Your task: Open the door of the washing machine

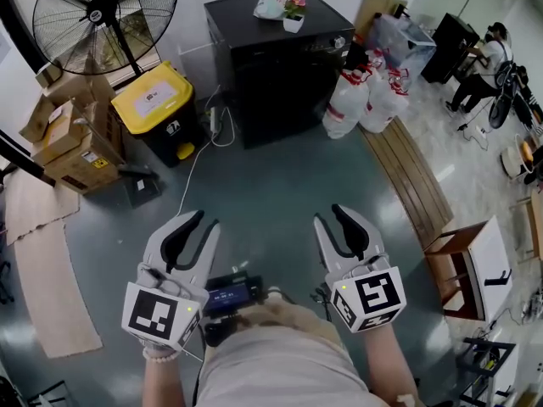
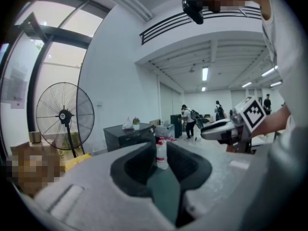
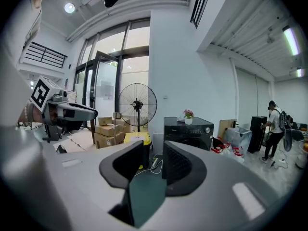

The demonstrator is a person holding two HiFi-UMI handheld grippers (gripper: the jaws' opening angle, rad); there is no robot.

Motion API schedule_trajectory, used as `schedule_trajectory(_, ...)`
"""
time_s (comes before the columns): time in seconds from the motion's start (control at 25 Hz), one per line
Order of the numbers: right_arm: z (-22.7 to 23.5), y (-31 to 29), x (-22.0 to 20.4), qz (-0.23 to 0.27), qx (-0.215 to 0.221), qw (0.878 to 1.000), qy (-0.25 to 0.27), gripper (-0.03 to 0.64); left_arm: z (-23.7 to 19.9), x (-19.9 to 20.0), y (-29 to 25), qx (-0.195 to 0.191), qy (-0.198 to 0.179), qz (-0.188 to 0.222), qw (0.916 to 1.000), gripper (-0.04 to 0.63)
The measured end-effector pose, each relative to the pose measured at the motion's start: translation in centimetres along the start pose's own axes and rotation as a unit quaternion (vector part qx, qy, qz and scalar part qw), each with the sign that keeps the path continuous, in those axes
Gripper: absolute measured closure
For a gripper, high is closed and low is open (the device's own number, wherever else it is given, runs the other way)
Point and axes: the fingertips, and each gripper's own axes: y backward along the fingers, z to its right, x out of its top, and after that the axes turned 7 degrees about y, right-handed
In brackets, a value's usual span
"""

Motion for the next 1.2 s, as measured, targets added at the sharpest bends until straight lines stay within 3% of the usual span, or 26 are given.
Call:
schedule_trajectory(0.68, 1.6, 1.1, -0.7, 0.016, 0.015, 1.000, 0.010, 0.500, 2.0, 0.5, 0.2, 0.026, -0.013, 0.027, 0.9992, 0.506)
schedule_trajectory(1.2, 3.4, -1.7, -2.0, -0.003, 0.002, 1.000, 0.008, 0.500, -0.5, -0.8, -3.0, 0.015, -0.016, 0.007, 0.9997, 0.506)
